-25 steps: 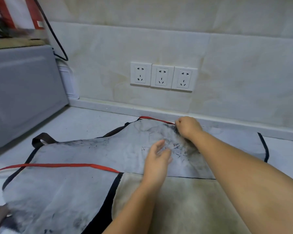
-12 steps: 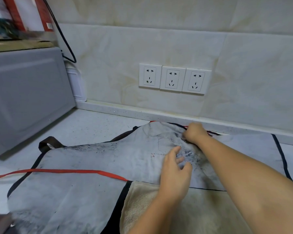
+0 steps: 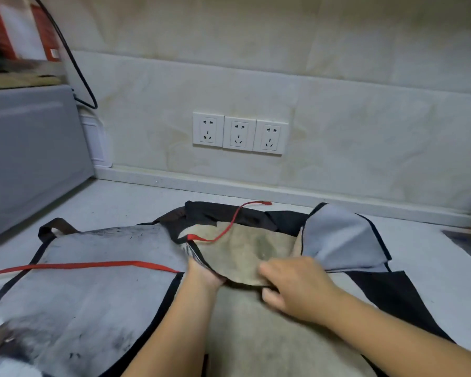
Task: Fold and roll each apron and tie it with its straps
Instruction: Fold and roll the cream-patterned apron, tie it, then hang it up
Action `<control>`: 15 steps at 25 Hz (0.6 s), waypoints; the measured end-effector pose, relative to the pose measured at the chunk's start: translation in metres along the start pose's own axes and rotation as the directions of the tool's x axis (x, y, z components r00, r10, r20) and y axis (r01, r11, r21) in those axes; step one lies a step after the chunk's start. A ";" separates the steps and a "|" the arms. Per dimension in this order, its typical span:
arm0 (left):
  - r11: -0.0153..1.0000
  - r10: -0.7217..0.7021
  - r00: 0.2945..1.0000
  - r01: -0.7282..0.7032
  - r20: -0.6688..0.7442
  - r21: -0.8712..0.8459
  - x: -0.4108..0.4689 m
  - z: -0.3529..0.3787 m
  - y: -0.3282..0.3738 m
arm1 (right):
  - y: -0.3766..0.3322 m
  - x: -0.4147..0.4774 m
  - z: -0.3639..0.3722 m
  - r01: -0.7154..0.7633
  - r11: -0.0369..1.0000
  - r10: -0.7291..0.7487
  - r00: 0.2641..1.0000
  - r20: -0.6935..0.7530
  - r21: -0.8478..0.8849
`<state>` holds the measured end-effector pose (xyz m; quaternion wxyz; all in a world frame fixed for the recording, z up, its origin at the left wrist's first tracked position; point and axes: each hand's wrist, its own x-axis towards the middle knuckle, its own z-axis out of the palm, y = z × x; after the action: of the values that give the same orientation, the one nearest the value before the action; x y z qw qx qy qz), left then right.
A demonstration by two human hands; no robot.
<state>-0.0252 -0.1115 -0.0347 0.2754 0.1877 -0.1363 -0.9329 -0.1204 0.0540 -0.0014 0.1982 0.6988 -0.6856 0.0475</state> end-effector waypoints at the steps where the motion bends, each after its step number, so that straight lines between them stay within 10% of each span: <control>1: 1.000 0.020 1.000 -0.020 0.005 0.005 -0.005 -0.002 0.003 | -0.007 -0.015 0.003 -0.066 0.996 0.054 0.984 0.170 0.063; 9: 0.915 0.198 0.963 -0.116 -0.180 0.386 -0.064 -0.015 0.048 | -0.031 -0.021 0.018 -0.599 0.788 0.571 0.798 0.194 0.144; 15: 0.350 0.523 0.847 -0.114 -0.093 0.930 -0.076 -0.022 0.025 | -0.010 -0.026 -0.014 -0.713 0.564 0.808 0.580 -0.101 0.417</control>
<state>0.0553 -0.0920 -0.0246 0.3320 0.4485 -0.5918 -0.5817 -0.1096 0.0832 0.0002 0.1320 0.3379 -0.8667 0.3424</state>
